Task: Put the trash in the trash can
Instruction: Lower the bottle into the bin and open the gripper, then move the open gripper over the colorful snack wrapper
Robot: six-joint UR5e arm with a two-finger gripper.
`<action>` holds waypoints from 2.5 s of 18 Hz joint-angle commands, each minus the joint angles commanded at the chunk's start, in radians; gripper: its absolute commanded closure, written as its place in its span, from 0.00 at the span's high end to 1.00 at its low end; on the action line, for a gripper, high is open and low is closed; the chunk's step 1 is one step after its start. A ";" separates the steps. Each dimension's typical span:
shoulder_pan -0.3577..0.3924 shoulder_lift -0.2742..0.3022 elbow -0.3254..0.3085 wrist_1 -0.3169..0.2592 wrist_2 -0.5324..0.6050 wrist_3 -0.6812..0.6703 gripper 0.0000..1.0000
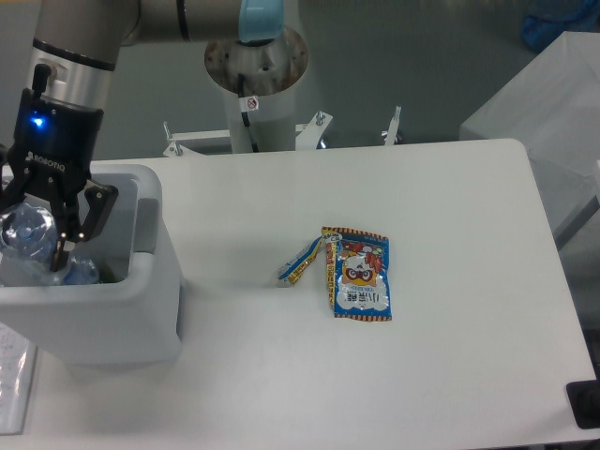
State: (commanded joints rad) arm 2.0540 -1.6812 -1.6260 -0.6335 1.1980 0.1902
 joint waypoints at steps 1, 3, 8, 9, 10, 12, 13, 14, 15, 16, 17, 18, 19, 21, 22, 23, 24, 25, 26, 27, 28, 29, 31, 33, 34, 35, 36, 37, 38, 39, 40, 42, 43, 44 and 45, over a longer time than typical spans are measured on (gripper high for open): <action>0.002 0.002 -0.006 0.000 -0.002 0.000 0.69; 0.002 0.014 -0.026 0.000 -0.002 0.002 0.69; 0.000 0.058 -0.098 -0.002 0.000 0.003 0.69; 0.000 0.061 -0.110 0.000 0.000 0.008 0.69; -0.002 0.067 -0.120 -0.002 0.000 0.009 0.69; -0.003 0.066 -0.126 -0.002 0.000 0.009 0.76; -0.003 0.061 -0.126 -0.002 0.000 0.014 0.89; -0.003 0.060 -0.126 -0.002 0.002 0.020 0.96; -0.003 0.058 -0.124 -0.002 0.002 0.018 0.99; -0.003 0.060 -0.123 -0.002 0.002 0.018 1.00; -0.002 0.063 -0.115 -0.003 0.002 0.018 1.00; 0.003 0.067 -0.109 -0.003 0.002 0.008 1.00; 0.012 0.078 -0.103 -0.006 0.002 0.008 1.00; 0.069 0.115 -0.107 -0.012 0.003 0.006 1.00; 0.113 0.135 -0.112 -0.012 0.005 0.005 1.00; 0.168 0.152 -0.117 -0.015 0.009 0.005 1.00; 0.220 0.167 -0.130 -0.020 0.018 0.005 1.00; 0.266 0.178 -0.153 -0.024 0.024 0.005 1.00; 0.316 0.187 -0.172 -0.025 0.029 0.005 1.00; 0.366 0.195 -0.186 -0.026 0.037 0.005 1.00; 0.406 0.201 -0.202 -0.028 0.043 0.009 1.00; 0.441 0.202 -0.218 -0.031 0.044 0.018 1.00; 0.492 0.201 -0.256 -0.040 0.067 0.023 1.00; 0.528 0.199 -0.300 -0.049 0.104 0.025 1.00; 0.546 0.195 -0.319 -0.051 0.115 0.026 1.00; 0.555 0.189 -0.342 -0.051 0.123 0.026 1.00; 0.558 0.181 -0.359 -0.049 0.132 0.034 1.00; 0.560 0.167 -0.365 -0.051 0.144 0.058 1.00; 0.558 0.160 -0.371 -0.052 0.153 0.087 1.00; 0.557 0.147 -0.386 -0.055 0.164 0.112 1.00; 0.555 0.140 -0.406 -0.055 0.178 0.133 1.00; 0.552 0.103 -0.437 -0.058 0.213 0.205 1.00; 0.548 0.077 -0.443 -0.058 0.234 0.236 1.00; 0.539 0.046 -0.445 -0.058 0.253 0.259 1.00; 0.526 0.014 -0.440 -0.058 0.268 0.276 1.00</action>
State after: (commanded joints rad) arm 2.5803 -1.6671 -2.0663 -0.6918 1.4663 0.4662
